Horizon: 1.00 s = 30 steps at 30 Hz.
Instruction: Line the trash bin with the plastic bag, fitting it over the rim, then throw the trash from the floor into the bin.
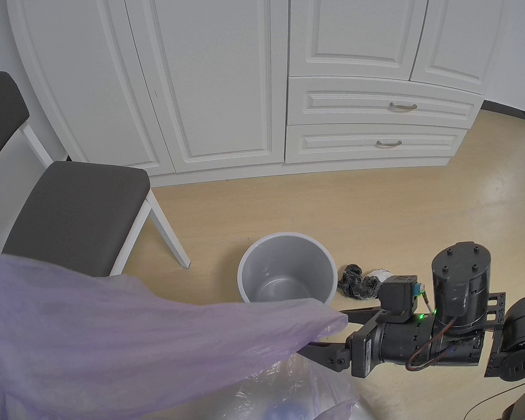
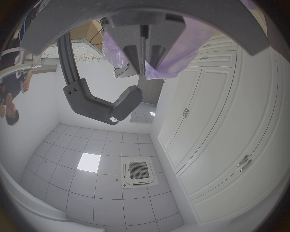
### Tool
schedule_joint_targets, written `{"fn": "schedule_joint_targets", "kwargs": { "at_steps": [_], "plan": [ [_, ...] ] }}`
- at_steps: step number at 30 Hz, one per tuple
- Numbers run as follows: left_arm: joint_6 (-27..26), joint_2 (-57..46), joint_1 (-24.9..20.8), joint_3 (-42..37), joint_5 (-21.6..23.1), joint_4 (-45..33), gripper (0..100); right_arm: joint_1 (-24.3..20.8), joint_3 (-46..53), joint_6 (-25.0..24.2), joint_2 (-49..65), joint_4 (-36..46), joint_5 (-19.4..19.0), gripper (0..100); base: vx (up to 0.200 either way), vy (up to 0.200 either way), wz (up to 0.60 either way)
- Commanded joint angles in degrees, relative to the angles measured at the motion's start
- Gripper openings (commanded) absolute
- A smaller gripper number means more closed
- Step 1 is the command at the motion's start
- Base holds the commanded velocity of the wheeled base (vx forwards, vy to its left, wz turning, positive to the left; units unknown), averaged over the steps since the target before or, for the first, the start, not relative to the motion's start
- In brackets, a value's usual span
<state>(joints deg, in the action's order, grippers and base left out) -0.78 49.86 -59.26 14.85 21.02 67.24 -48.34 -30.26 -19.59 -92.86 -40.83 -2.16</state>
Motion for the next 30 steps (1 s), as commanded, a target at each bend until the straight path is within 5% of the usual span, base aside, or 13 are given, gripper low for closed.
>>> {"fn": "schedule_joint_targets", "kwargs": {
  "at_steps": [1,10,30],
  "plan": [
    [0.0,-0.6,-0.5,0.1,0.0,0.2,0,-0.4,0.7,0.4,-1.8,-0.1,0.0,100,0.000,0.000,0.00],
    [0.1,-2.8,-0.5,0.4,-0.1,-0.2,0,3.1,2.9,8.4,0.4,0.8,0.8,100,0.000,0.000,0.00],
    [0.1,-1.8,-0.6,-0.1,0.0,-0.4,0,-2.6,4.4,4.8,2.9,-0.2,-2.8,100,0.000,0.000,0.00]
  ]
}}
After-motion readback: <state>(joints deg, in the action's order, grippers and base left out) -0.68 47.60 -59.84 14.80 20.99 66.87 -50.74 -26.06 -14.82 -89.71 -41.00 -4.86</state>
